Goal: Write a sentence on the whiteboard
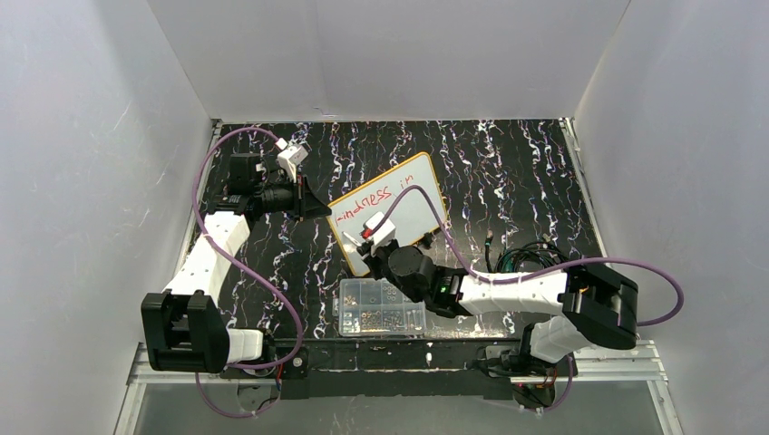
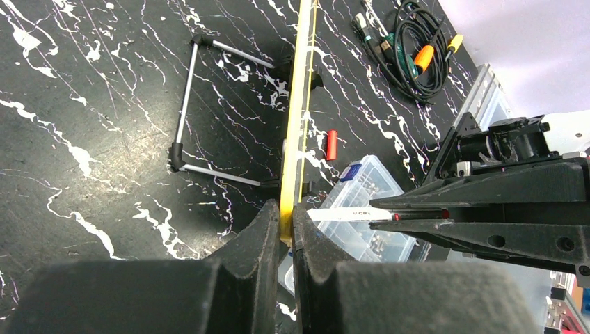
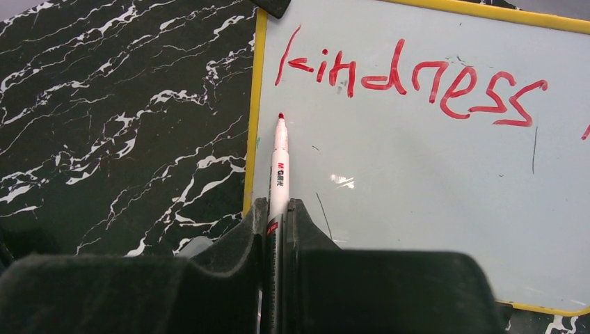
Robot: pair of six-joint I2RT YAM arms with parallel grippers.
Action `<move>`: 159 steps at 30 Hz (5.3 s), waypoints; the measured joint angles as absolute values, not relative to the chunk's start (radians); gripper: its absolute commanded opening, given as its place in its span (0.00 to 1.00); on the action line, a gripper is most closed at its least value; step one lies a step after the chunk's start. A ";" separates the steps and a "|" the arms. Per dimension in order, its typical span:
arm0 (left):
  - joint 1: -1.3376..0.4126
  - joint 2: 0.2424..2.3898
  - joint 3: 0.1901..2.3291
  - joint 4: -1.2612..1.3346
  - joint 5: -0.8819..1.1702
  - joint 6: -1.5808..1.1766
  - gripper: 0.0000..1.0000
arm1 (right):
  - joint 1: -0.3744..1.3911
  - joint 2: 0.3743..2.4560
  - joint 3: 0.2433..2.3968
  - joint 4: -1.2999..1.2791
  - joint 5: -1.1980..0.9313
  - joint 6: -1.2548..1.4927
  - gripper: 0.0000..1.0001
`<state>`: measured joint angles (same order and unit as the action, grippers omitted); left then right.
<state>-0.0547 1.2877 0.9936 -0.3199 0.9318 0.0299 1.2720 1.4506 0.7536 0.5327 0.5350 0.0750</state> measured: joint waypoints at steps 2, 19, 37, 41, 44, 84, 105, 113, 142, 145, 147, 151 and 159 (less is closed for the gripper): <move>-0.055 1.288 0.993 -0.319 0.929 0.030 0.00 | 1.272 1.457 0.758 0.531 0.542 0.075 0.01; -0.055 1.288 0.992 -0.318 0.927 0.030 0.00 | 1.292 1.459 0.759 0.496 0.562 0.098 0.01; -0.055 1.287 0.992 -0.318 0.932 0.029 0.00 | 1.298 1.445 0.757 0.500 0.636 0.072 0.01; -0.054 1.287 0.992 -0.317 0.927 0.030 0.00 | 1.299 1.464 0.757 0.500 0.636 0.069 0.01; -0.054 1.287 0.992 -0.316 0.927 0.030 0.00 | 1.301 1.465 0.757 0.500 0.632 0.067 0.01; -0.056 1.285 0.992 -0.315 0.932 0.026 0.00 | 1.332 1.436 0.754 0.471 0.729 0.073 0.01; -0.056 1.285 0.990 -0.314 0.931 0.026 0.00 | 1.321 1.471 0.754 0.505 0.721 0.022 0.01; -0.056 1.285 0.990 -0.314 0.930 0.027 0.00 | 1.321 1.471 0.754 0.502 0.691 0.026 0.01; -0.056 1.285 0.990 -0.313 0.933 0.026 0.00 | 1.321 1.468 0.746 0.505 0.745 -0.008 0.01; -0.056 1.285 0.990 -0.313 0.935 0.026 0.00 | 1.321 1.467 0.746 0.506 0.748 -0.008 0.01; -0.056 1.285 0.990 -0.313 0.935 0.026 0.00 | 1.321 1.465 0.746 0.508 0.753 -0.010 0.01; -0.056 1.285 0.990 -0.313 0.935 0.026 0.00 | 1.316 1.465 0.746 0.511 0.759 -0.012 0.01; -0.056 1.285 0.990 -0.313 0.934 0.027 0.00 | 1.313 1.475 0.746 0.517 0.761 -0.012 0.01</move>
<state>-0.0555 1.2846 0.9901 -0.3134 0.9337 0.0265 1.3128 1.4750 0.7464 0.5167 0.7609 -0.0120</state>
